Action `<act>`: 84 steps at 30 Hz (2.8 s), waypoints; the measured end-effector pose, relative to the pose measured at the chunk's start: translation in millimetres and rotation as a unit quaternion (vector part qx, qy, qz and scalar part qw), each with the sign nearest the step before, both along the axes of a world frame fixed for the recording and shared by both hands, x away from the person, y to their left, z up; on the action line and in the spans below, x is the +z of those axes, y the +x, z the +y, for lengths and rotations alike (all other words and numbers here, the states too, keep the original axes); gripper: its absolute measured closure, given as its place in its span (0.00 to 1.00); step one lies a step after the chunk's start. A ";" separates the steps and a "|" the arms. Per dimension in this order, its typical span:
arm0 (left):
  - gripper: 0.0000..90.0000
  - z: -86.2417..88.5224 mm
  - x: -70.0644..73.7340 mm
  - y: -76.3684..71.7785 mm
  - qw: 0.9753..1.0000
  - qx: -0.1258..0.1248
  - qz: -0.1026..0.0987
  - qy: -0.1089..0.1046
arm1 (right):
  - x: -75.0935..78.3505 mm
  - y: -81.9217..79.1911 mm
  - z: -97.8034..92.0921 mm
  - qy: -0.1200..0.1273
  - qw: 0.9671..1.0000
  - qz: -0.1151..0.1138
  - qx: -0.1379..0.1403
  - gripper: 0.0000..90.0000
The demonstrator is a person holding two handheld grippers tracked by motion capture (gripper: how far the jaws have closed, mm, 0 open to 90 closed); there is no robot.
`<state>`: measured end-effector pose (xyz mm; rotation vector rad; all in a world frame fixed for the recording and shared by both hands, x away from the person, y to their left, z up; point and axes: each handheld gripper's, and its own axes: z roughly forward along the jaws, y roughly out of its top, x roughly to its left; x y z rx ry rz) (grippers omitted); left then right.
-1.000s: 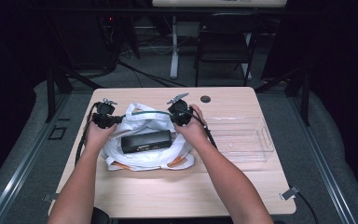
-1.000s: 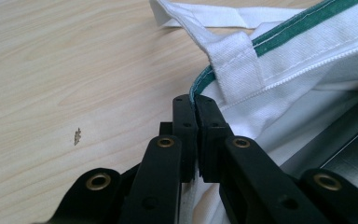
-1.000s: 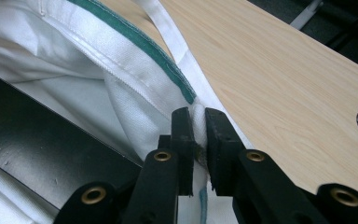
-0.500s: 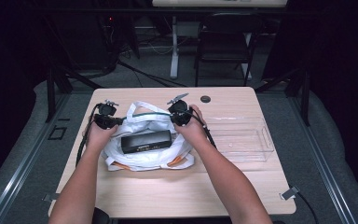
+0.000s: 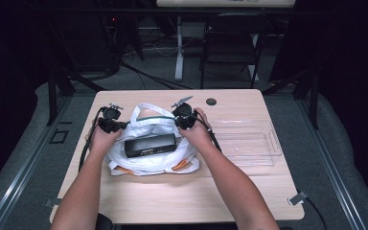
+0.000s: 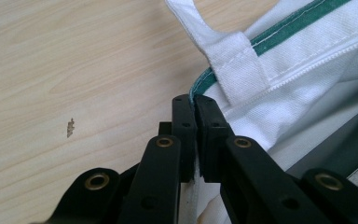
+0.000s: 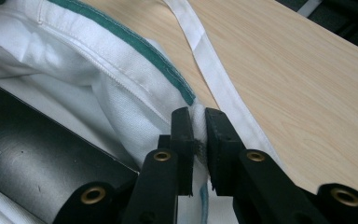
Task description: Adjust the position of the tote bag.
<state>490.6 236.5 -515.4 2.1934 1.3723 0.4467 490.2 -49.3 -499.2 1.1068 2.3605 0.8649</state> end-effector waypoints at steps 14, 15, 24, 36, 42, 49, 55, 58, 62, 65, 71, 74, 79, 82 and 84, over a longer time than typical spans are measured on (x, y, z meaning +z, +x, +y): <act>0.93 0.0 1.3 -1.8 1.000 -0.006 -0.002 -0.001 | -4.1 2.6 1.9 0.001 1.000 0.003 -0.006 0.91; 0.92 0.0 1.4 -2.3 1.000 -0.004 -0.006 -0.002 | -3.8 2.5 1.9 -0.003 1.000 0.003 -0.006 0.91; 0.72 5.9 13.4 -11.4 1.000 -0.017 -0.020 -0.016 | -4.2 2.5 1.9 0.000 1.000 0.004 -0.006 0.91; 0.62 32.0 23.2 -32.4 0.999 -0.023 -0.012 -0.039 | -3.7 3.1 1.0 0.003 1.000 0.004 -0.008 0.91; 0.62 35.9 20.3 -37.8 0.999 -0.030 -0.001 -0.024 | -4.2 3.1 1.7 -0.004 1.000 0.003 -0.004 0.91; 0.82 32.4 15.9 -40.9 0.999 -0.035 -0.004 -0.003 | -5.2 3.7 2.2 -0.006 1.000 0.003 -0.007 0.91; 0.91 27.2 14.3 -40.3 0.999 -0.034 -0.017 0.020 | -5.9 3.6 2.6 -0.004 1.000 0.001 -0.008 0.91; 0.94 27.5 13.5 -39.5 0.999 -0.031 -0.016 0.021 | -5.2 3.5 2.1 -0.006 1.000 0.002 -0.005 0.91; 0.96 27.0 11.2 -38.1 0.999 -0.027 -0.016 0.025 | -5.1 3.4 1.8 -0.005 1.000 0.002 -0.004 0.90; 0.96 26.6 9.9 -36.5 0.999 -0.025 -0.015 0.026 | -4.4 2.9 2.3 -0.008 1.000 0.001 -0.004 0.90; 0.97 26.5 7.4 -32.8 0.999 -0.022 -0.007 0.029 | -3.6 1.9 2.0 -0.006 1.000 -0.001 0.000 0.89; 0.97 26.8 5.7 -31.9 0.999 -0.019 -0.007 0.029 | -2.0 -0.6 2.3 -0.005 1.000 -0.005 0.000 0.89; 0.97 27.0 5.5 -31.3 0.999 -0.015 -0.007 0.028 | 2.2 -5.6 1.5 -0.009 1.000 -0.012 0.005 0.88; 0.97 27.1 5.9 -31.2 0.999 -0.017 -0.004 0.028 | 6.0 -8.4 0.1 -0.006 1.000 -0.017 0.009 0.83; 0.97 27.1 5.7 -31.1 0.999 -0.016 -0.004 0.028 | 9.9 -10.9 -0.8 -0.001 1.000 -0.024 0.011 0.83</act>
